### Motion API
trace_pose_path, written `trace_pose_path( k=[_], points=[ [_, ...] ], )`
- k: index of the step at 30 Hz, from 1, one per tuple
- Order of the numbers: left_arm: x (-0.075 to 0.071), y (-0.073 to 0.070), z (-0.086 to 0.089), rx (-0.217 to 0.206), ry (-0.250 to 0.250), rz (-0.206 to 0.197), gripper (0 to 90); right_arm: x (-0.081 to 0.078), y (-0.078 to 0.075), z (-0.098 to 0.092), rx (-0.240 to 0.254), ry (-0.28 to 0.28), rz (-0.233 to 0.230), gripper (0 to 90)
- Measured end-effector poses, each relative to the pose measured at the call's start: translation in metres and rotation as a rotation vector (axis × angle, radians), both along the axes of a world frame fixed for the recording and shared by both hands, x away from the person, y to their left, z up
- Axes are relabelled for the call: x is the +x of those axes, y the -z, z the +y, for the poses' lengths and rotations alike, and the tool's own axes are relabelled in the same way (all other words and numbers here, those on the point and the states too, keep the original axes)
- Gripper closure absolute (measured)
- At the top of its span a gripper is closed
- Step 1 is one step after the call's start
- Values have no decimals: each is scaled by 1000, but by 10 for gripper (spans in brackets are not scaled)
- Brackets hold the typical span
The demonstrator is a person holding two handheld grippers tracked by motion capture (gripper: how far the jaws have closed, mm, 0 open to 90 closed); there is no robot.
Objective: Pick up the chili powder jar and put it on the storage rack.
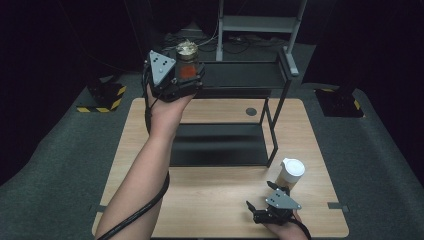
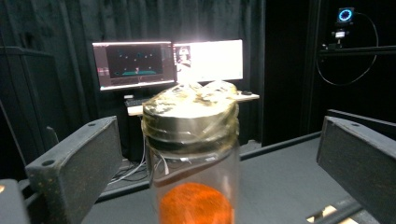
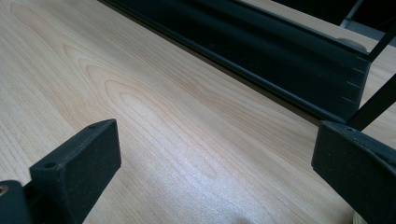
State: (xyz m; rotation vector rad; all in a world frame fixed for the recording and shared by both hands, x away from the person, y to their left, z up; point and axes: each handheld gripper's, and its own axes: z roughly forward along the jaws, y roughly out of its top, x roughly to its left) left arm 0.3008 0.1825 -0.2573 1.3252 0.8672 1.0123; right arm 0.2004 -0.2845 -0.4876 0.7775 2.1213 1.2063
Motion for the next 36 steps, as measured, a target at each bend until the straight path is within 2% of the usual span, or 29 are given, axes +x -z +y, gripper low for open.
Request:
trace_pose_path(
  k=[8,20,25,32,36],
  points=[
    [-22,5,0,18,-1,-1,4,0,0,0,0,-1,1,4],
    [-49,24,12,28,23,1,4,0,0,0,-1,-1,-1,3],
    [-61,36,17,35,35,17,4,0,0,0,-2,0,-1,4],
    [-72,57,21,40,47,29,4,-1,0,1,-5,2,-3,4],
    [-76,68,22,48,59,50,4,-1,0,1,-8,-1,-5,4]
  ],
)
